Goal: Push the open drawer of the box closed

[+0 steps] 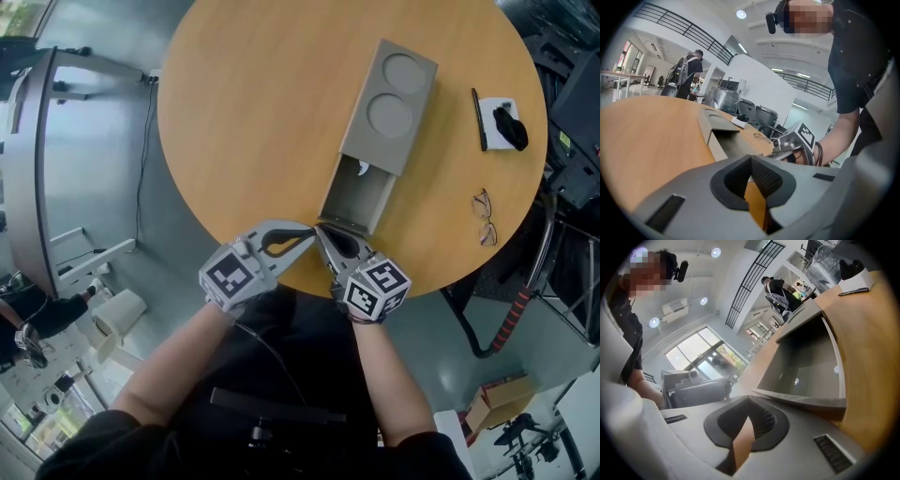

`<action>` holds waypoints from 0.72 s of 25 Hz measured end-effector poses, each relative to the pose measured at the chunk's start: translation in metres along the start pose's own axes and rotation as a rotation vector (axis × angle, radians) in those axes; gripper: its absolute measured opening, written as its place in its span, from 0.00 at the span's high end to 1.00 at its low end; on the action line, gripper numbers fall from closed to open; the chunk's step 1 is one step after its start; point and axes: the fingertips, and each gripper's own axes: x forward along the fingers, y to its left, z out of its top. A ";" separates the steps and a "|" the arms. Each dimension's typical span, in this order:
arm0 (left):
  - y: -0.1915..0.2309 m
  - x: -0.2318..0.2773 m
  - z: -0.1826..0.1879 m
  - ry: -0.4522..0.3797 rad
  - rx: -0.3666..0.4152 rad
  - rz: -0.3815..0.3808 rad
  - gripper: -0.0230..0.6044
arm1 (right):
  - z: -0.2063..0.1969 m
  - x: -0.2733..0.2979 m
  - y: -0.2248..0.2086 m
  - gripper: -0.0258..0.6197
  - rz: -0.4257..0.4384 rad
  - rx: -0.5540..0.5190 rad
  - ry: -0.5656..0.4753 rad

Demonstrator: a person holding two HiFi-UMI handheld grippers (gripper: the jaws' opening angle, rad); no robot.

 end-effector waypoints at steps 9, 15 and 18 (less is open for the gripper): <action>0.010 0.010 -0.001 0.009 0.001 0.015 0.91 | 0.032 0.005 -0.018 0.95 -0.023 -0.047 -0.036; 0.016 0.020 0.003 0.010 -0.008 0.025 0.91 | 0.048 0.008 -0.031 0.95 -0.031 -0.053 -0.046; 0.020 0.024 0.004 0.016 -0.008 0.031 0.91 | 0.053 0.009 -0.033 0.95 -0.027 -0.056 -0.044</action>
